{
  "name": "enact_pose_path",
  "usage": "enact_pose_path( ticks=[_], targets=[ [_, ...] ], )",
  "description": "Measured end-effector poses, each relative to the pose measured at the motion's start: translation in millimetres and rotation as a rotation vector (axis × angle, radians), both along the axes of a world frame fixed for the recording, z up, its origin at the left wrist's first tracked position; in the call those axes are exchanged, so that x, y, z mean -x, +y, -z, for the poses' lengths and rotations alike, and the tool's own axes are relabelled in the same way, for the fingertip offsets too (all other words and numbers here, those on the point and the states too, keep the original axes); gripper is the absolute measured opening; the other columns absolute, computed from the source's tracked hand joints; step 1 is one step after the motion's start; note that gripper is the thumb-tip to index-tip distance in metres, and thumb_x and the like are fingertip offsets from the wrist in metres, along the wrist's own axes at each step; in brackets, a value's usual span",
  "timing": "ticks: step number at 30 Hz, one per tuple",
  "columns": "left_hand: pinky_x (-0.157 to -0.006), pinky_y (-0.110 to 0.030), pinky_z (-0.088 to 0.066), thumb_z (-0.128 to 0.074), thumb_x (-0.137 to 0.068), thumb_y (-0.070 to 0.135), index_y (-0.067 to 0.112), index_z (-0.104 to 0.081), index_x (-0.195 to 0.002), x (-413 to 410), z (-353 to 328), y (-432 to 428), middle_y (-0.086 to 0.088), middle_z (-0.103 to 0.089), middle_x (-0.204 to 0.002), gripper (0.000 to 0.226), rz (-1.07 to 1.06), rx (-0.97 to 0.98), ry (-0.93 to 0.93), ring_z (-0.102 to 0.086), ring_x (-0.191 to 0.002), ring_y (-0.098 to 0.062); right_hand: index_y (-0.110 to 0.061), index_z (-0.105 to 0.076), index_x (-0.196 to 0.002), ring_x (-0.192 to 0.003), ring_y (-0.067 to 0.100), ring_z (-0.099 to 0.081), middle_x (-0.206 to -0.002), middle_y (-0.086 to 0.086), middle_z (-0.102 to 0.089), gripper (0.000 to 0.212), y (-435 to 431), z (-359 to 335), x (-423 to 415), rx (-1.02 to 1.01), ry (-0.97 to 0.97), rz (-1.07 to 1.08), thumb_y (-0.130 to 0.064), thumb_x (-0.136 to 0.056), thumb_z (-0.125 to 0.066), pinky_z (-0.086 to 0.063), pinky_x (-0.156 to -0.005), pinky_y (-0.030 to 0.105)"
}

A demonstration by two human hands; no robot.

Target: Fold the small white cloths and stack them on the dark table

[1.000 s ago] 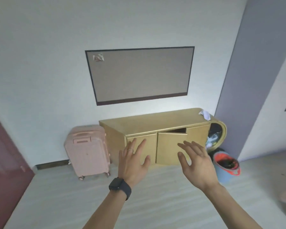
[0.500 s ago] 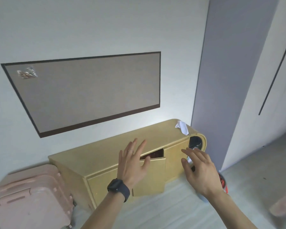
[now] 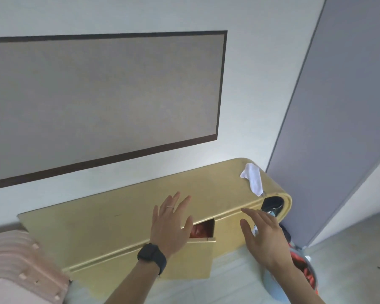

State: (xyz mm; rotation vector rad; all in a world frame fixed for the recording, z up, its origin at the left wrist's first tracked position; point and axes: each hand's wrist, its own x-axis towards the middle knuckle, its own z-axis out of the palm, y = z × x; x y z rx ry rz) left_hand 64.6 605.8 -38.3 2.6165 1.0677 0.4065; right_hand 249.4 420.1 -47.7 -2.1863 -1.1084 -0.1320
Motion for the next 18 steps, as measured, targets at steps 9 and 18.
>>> enact_pose_path(
  ticks=[9, 18],
  targets=[
    [-0.122, -0.046, -0.006, -0.035, -0.098, 0.049, 0.045, -0.019, -0.152, -136, 84, 142, 0.01, -0.012, -0.164, 0.057, 0.068, 0.146, 0.137, -0.005, -0.151, -0.015, -0.027, -0.067, -0.122, -0.105, 0.021, -0.058, -0.102, -0.006, -0.069, 0.031, 131, 72, -126, 0.175, 0.186, 0.11, -0.029, -0.09, -0.067, -0.05, -0.092, 0.04],
    [-0.121, -0.039, -0.014, -0.039, -0.099, 0.044, 0.04, -0.024, -0.152, -239, 178, 218, 0.006, -0.02, -0.163, 0.056, 0.043, 0.414, 0.349, -0.015, -0.149, -0.019, -0.029, -0.057, -0.132, -0.11, 0.021, -0.058, -0.118, -0.004, -0.064, 0.041, 228, 149, -257, 0.534, 0.516, 0.172, -0.045, -0.094, -0.053, -0.046, -0.095, 0.037]
  ],
)
